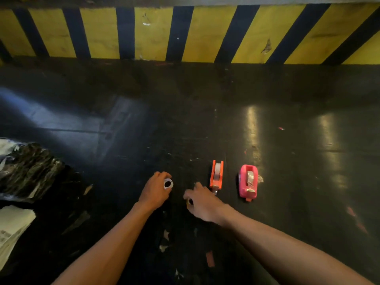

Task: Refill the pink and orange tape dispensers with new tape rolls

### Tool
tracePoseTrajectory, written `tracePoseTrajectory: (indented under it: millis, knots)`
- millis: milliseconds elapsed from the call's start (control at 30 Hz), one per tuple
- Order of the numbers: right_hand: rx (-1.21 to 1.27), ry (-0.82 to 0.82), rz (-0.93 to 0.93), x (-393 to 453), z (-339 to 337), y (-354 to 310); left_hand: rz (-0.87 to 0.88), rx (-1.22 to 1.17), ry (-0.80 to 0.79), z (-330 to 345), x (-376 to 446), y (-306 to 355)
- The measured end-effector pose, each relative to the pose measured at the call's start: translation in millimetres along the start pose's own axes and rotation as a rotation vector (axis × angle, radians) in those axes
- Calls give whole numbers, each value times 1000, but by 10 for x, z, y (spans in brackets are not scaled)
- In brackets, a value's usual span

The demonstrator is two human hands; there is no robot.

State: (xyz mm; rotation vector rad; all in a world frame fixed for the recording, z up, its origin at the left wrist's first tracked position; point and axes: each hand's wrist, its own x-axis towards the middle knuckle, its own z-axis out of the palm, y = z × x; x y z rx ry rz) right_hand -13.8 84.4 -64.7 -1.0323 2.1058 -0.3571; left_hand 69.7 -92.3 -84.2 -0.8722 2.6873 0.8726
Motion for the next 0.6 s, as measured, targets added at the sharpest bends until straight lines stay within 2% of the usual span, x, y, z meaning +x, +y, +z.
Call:
tracePoseTrajectory:
  millis: [100, 300, 433, 600]
  knots:
    - [-43, 179, 35, 373, -61, -158, -28, 25, 27, -29, 145, -13]
    - [-129, 216, 119, 668, -125, -208, 13, 88, 59, 3, 234, 51]
    - [30, 187, 159, 617, -207, -202, -2, 107, -28, 2, 257, 80]
    - [240, 175, 231, 391, -394, -123, -113, 58, -115, -64, 247, 247]
